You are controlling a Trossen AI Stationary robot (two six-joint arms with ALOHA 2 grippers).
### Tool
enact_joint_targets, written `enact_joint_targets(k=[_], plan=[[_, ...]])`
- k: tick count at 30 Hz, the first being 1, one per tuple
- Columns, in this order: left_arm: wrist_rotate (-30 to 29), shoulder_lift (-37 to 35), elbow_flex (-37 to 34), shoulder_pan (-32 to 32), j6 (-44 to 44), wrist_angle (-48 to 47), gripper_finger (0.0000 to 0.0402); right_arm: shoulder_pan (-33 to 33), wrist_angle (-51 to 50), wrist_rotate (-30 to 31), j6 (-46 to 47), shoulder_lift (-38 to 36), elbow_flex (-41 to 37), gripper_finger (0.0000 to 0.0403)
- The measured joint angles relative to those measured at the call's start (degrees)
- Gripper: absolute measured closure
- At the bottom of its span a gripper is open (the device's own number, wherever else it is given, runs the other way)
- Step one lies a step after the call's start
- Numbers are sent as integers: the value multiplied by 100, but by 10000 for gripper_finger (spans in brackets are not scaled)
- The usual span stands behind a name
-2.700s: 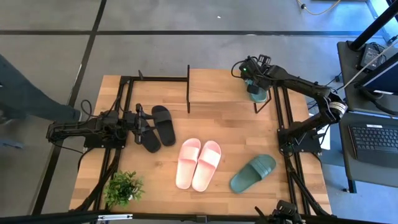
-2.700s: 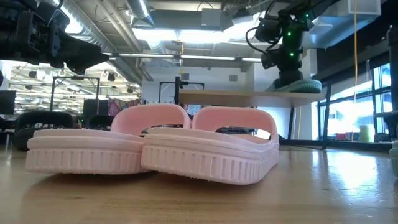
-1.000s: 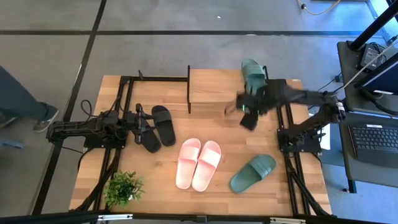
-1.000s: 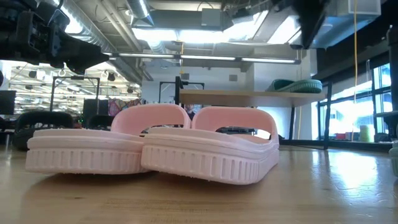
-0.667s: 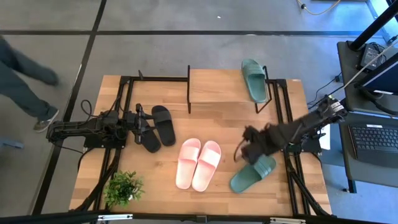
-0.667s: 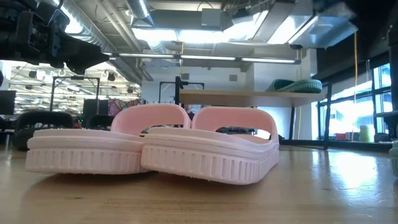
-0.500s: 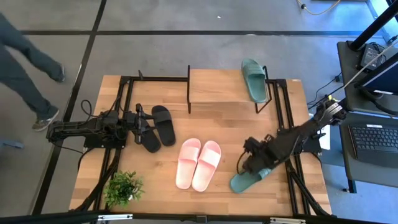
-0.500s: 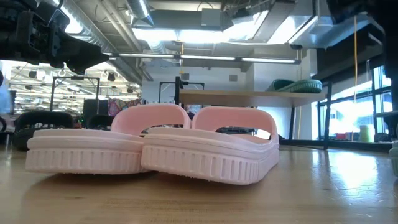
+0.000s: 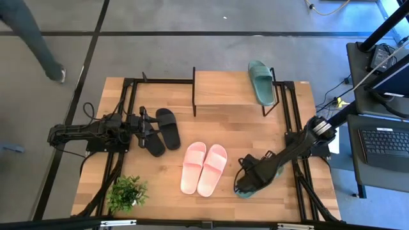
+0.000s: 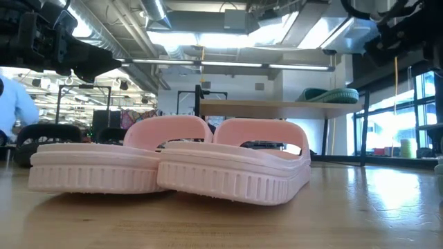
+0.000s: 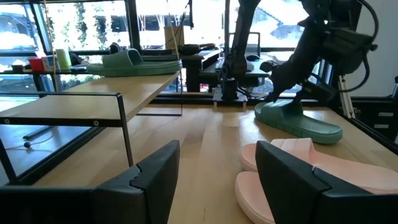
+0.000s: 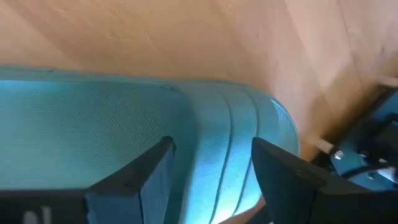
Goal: Pick and place slides into the shelf
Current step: Put the green slide on the shelf
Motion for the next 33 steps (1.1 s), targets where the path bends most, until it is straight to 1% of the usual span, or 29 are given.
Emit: enact_joint_targets(k=[5,8,15,18,20,22,29,30,33], plan=[[0,0,1,0,0,0,198,0,-375,0,51,299,338,189],[0,0,0,-1,0,0,198,1,-427,-24,45,489,348,189],[0,0,-1,-2,0,-2,198,64,-922,-119,45,860,346,189],[0,0,0,-2,1,-2,198,70,-929,-127,46,897,343,199],[-2,2,1,0,0,-2,198,70,-924,-131,46,897,345,218],[-2,2,-1,0,2,-2,198,70,-925,-133,42,897,343,246],[-2,0,1,0,2,-2,198,70,-967,-257,11,897,343,382],[-2,0,1,0,2,-2,198,77,-973,-269,-25,897,343,387],[-2,0,1,0,2,-2,198,79,-974,-284,-108,886,351,385]])
